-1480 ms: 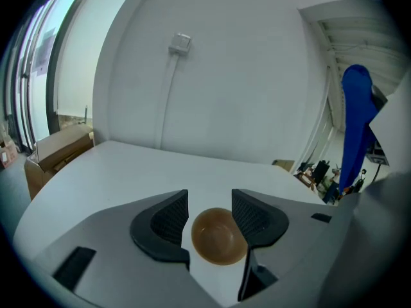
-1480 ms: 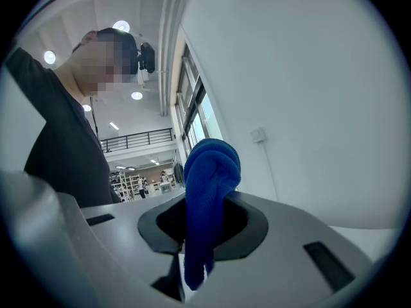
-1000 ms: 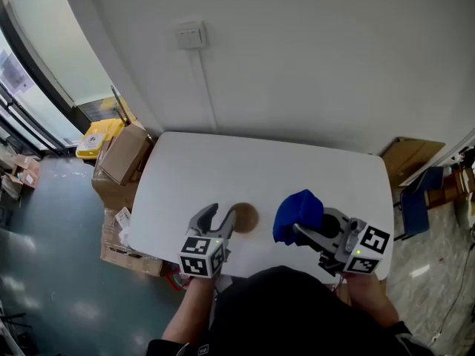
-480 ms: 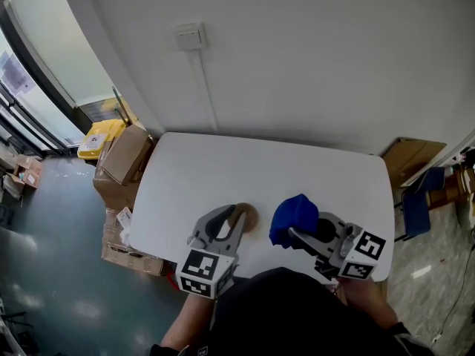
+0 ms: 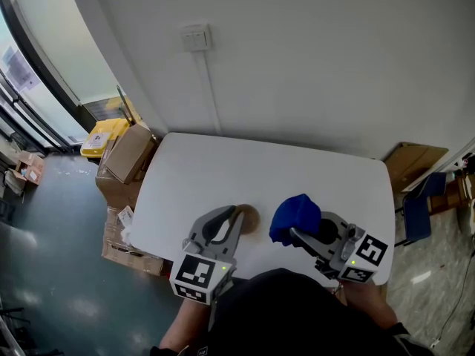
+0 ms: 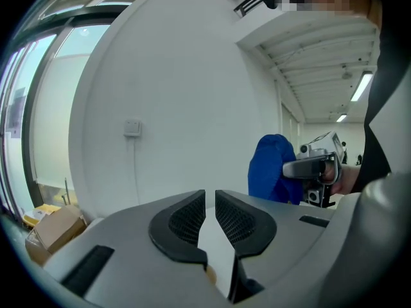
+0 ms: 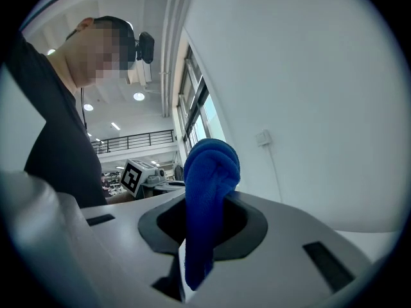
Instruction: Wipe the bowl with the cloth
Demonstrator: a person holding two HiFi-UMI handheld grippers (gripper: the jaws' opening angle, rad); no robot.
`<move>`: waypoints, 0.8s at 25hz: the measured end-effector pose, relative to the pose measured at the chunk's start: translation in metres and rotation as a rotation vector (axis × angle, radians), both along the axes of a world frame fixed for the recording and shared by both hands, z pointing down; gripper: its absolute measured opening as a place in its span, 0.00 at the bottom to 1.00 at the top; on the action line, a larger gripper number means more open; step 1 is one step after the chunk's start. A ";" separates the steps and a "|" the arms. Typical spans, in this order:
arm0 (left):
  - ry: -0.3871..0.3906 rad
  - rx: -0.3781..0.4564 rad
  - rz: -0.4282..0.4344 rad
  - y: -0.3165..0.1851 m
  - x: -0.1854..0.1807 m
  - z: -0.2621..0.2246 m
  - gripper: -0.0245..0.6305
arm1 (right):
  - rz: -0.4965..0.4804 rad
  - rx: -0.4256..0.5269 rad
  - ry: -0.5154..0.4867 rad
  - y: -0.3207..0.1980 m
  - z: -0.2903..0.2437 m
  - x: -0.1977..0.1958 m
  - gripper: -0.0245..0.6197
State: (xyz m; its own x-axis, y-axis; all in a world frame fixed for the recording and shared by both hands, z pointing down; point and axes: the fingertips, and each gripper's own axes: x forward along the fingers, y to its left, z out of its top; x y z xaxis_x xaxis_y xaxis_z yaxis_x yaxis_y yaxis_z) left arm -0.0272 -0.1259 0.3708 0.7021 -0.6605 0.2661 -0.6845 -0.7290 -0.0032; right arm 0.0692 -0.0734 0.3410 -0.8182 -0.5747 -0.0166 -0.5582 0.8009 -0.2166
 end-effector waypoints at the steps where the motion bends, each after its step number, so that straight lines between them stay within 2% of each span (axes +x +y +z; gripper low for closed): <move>1: 0.004 -0.001 -0.004 0.000 -0.001 -0.001 0.12 | 0.013 0.000 0.003 -0.001 0.000 0.002 0.14; 6: 0.013 0.004 -0.015 -0.003 -0.007 -0.005 0.12 | 0.058 -0.003 -0.006 -0.004 0.000 0.010 0.13; 15: 0.020 -0.022 -0.005 0.002 -0.004 -0.002 0.11 | 0.049 -0.010 -0.015 -0.002 -0.001 0.008 0.13; 20: 0.031 -0.006 0.000 0.005 -0.003 -0.010 0.11 | 0.045 -0.010 -0.020 0.002 -0.001 0.007 0.13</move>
